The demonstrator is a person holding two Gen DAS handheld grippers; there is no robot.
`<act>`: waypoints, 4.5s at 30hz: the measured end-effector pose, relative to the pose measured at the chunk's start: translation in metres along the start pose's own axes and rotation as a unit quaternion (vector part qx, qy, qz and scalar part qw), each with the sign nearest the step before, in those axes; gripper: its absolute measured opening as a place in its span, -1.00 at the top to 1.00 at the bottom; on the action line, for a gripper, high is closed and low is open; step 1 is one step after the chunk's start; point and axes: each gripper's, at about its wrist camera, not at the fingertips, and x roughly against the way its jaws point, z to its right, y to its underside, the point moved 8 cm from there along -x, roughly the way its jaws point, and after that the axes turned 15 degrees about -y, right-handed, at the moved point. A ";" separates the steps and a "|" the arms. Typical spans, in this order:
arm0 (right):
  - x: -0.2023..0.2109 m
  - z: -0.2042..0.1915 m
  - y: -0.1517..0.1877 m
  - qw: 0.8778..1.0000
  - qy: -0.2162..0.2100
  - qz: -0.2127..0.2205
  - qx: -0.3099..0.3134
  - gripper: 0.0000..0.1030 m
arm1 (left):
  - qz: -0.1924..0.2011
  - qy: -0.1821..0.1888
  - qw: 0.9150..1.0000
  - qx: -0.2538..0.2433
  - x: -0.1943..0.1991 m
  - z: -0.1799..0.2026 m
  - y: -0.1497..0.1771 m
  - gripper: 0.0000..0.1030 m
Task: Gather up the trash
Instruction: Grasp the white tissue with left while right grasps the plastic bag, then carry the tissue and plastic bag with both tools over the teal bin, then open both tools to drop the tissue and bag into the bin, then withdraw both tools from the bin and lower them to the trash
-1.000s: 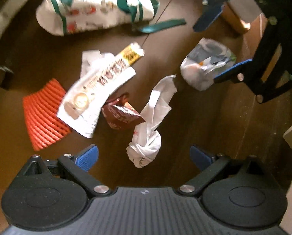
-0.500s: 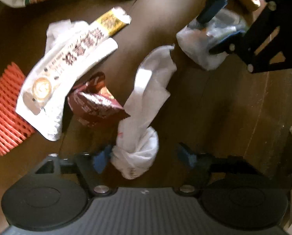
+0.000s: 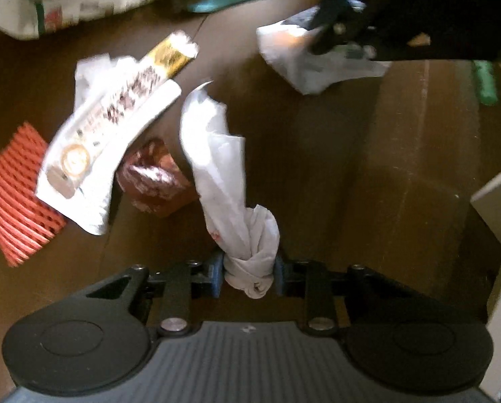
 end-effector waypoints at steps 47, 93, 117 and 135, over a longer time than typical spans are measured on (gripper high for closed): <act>0.551 -0.122 0.067 0.812 0.101 0.575 -0.029 0.94 | 0.363 -0.270 0.821 0.348 0.539 -0.060 -0.004 0.49; 0.680 -0.015 -0.079 0.791 0.132 0.596 -0.044 0.91 | 0.322 -0.268 0.815 0.401 0.638 -0.276 -0.121 0.46; 0.687 -0.032 -0.036 0.805 0.114 0.579 -0.061 0.20 | 0.331 -0.280 0.806 0.403 0.663 -0.246 -0.096 -0.33; 0.688 -0.114 0.039 0.790 0.115 0.602 -0.029 0.01 | 0.384 -0.281 0.781 0.404 0.702 -0.151 -0.022 -0.33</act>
